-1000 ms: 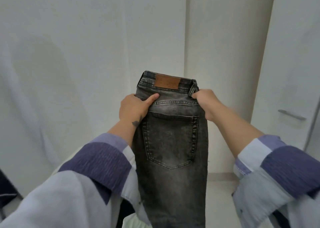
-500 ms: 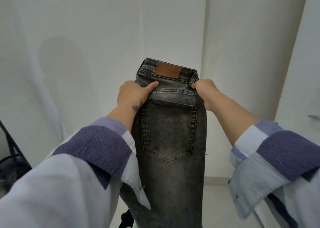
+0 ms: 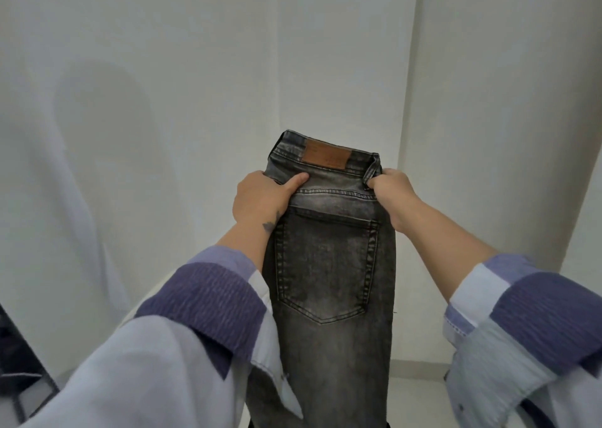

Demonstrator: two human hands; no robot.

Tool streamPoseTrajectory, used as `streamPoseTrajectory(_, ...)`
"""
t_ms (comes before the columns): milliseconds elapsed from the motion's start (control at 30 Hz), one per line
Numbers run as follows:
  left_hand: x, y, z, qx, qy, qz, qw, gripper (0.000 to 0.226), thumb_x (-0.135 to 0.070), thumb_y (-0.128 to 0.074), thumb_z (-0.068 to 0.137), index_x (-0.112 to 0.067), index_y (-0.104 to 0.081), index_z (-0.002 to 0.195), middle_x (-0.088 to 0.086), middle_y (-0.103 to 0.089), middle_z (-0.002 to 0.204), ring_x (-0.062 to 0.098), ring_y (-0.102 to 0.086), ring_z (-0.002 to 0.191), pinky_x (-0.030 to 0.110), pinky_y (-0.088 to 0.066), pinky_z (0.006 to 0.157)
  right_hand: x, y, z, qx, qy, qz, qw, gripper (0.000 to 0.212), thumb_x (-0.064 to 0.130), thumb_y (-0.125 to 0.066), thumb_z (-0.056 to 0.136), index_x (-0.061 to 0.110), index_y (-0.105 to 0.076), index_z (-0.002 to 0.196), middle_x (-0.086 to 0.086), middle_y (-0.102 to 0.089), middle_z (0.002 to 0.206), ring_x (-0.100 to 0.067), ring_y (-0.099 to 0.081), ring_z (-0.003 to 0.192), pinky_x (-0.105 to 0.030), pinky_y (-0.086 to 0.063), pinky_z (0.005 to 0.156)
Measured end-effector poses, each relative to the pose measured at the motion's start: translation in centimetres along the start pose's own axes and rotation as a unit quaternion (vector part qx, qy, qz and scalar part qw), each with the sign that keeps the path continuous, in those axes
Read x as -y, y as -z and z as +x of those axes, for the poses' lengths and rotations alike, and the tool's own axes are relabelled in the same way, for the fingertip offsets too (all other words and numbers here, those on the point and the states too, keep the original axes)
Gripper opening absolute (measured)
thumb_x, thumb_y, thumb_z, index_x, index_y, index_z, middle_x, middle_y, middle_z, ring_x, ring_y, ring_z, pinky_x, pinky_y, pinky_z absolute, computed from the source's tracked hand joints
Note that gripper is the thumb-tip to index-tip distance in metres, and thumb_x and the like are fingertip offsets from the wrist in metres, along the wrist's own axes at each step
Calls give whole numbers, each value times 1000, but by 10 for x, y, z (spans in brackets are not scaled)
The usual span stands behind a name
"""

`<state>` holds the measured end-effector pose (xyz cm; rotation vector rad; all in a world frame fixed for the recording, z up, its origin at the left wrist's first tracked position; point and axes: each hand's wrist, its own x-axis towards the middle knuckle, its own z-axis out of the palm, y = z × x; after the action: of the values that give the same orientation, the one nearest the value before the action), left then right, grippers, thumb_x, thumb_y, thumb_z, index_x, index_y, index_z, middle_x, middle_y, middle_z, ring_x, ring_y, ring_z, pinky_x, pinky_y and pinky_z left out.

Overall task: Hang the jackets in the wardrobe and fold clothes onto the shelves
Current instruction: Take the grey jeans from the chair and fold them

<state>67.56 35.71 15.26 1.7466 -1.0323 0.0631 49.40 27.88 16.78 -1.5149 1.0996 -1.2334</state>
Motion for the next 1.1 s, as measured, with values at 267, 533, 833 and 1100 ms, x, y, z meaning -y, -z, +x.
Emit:
streamPoseTrajectory(267, 67, -88, 80, 52, 45, -34, 997, 59, -74, -62, 68, -22, -62, 94, 2, -69, 104, 26, -63, 99, 30, -46, 79, -63, -55, 99, -10, -10, -24, 1000, 31, 5, -43, 94, 15, -54, 121, -9, -58, 106, -24, -56, 92, -28, -44, 73)
streamPoseTrajectory(533, 127, -151, 102, 99, 56, -93, 989, 49, -62, -68, 73, -24, -62, 103, -5, -67, 101, 16, -61, 97, 26, -42, 81, -131, -82, 144, 2, -52, -27, 998, 36, 4, -41, 97, 19, -47, 129, -6, -56, 108, -22, -56, 93, -22, -46, 59)
streamPoseTrajectory(833, 157, -144, 43, 152, 72, -67, 984, 45, -55, -67, 78, -24, -61, 110, -8, -63, 101, 12, -56, 92, 30, -46, 88, -186, -75, 95, 29, -102, -27, 994, 31, 1, -40, 96, 24, -49, 116, -6, -61, 112, -21, -58, 96, -28, -47, 66)
streamPoseTrajectory(1100, 176, -100, -58, 210, 94, 9, 973, 43, -50, -69, 78, -26, -62, 113, 1, -68, 112, 25, -62, 104, 41, -48, 94, -237, -57, -7, 89, -150, -67, 982, 28, 4, -40, 97, 29, -47, 105, -4, -59, 109, -22, -57, 98, -37, -52, 73)
